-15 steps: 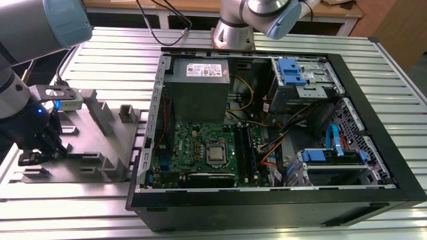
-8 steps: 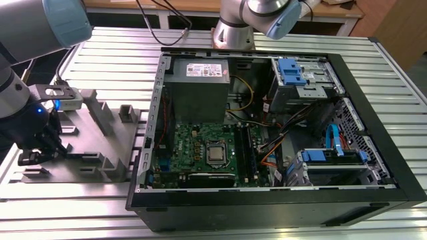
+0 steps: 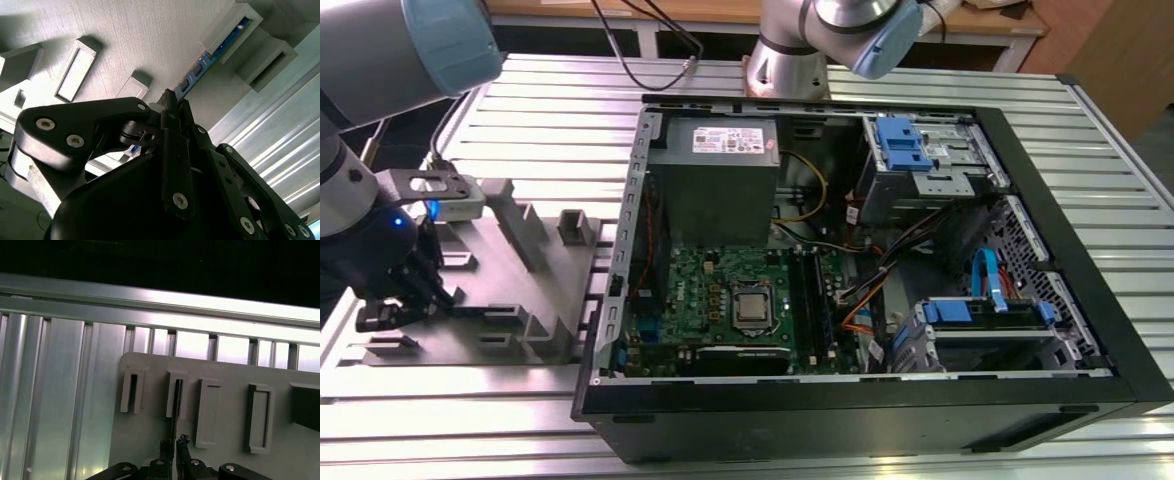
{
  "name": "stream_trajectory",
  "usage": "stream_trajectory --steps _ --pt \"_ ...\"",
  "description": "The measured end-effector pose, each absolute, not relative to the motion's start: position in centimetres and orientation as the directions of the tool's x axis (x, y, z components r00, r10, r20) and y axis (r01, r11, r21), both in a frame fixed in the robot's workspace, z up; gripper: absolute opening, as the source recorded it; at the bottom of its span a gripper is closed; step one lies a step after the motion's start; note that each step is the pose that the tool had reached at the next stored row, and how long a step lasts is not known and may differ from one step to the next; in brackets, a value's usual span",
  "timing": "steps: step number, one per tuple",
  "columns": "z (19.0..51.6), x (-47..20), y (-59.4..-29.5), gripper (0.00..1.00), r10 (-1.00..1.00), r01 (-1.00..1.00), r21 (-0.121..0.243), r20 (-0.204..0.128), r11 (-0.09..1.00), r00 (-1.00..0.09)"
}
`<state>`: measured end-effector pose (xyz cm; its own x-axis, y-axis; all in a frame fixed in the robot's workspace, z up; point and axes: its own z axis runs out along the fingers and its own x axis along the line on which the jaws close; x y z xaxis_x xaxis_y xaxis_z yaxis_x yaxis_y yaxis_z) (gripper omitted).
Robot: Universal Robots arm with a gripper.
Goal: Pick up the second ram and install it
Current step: 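Pick up the second ram and move it above second insertion slot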
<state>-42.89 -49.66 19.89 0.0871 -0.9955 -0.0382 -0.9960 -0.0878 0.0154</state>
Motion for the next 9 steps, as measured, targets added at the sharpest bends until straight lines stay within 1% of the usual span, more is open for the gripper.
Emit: stream_trajectory --steps 5,9 --pt "19.88 -42.88 -49.84 0.16 -0.996 -0.996 0.015 -0.041 -0.085 0.084" --pt "19.87 -42.88 -49.86 0.16 -0.997 -0.998 0.015 -0.041 -0.062 0.061"
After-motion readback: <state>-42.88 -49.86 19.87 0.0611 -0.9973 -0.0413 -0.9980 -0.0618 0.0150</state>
